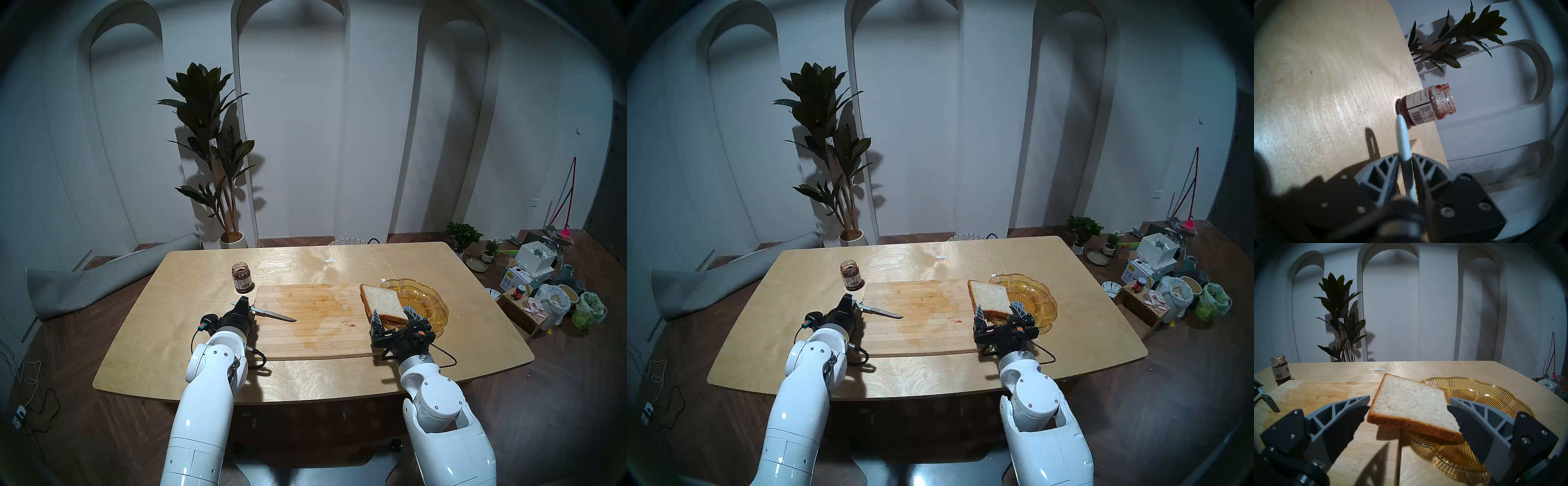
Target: Spread jam over the slice of bread with the knife
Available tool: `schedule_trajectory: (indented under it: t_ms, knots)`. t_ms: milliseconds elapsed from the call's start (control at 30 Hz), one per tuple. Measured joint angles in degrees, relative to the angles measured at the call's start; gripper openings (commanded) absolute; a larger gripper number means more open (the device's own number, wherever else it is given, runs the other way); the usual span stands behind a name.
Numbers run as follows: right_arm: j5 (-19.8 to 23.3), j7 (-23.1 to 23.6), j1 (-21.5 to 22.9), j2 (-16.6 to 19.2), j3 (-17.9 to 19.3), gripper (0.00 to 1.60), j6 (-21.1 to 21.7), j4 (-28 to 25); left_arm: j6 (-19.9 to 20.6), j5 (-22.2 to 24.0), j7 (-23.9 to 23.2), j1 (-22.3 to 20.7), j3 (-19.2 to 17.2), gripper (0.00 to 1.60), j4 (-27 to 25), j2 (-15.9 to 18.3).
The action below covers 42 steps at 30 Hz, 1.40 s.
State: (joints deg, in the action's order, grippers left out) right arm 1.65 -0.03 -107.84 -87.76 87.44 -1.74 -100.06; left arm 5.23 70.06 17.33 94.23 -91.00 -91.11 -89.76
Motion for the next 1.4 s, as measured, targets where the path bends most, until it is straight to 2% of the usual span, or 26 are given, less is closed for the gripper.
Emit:
schedule_trajectory:
  t_ms: [367, 567, 700, 867, 1400]
  knots:
    - [0.0, 0.0, 0.0, 0.0, 0.0, 1.6, 0.0, 0.0, 0.3, -1.4, 0.8, -0.2, 0.5, 0.0, 0.0, 0.2]
    - [0.0, 0.0, 0.0, 0.0, 0.0, 1.6, 0.0, 0.0, -2.5, -4.3, 0.6, 0.7, 1.6, 0.0, -0.5, 0.1]
    - [0.0, 0.0, 0.0, 0.0, 0.0, 1.6, 0.0, 0.0, -5.8, -8.6, 1.2, 3.7, 1.9, 0.0, -3.1, 0.8]
    - [0.0, 0.0, 0.0, 0.0, 0.0, 1.6, 0.0, 0.0, -9.0, -11.7, 0.1, 5.7, 2.6, 0.0, -6.4, 1.4]
    - [0.0, 0.0, 0.1, 0.1, 0.0, 1.6, 0.0, 0.3, -17.6, -18.2, -5.3, 6.9, 4.4, 0.0, -17.4, 2.6]
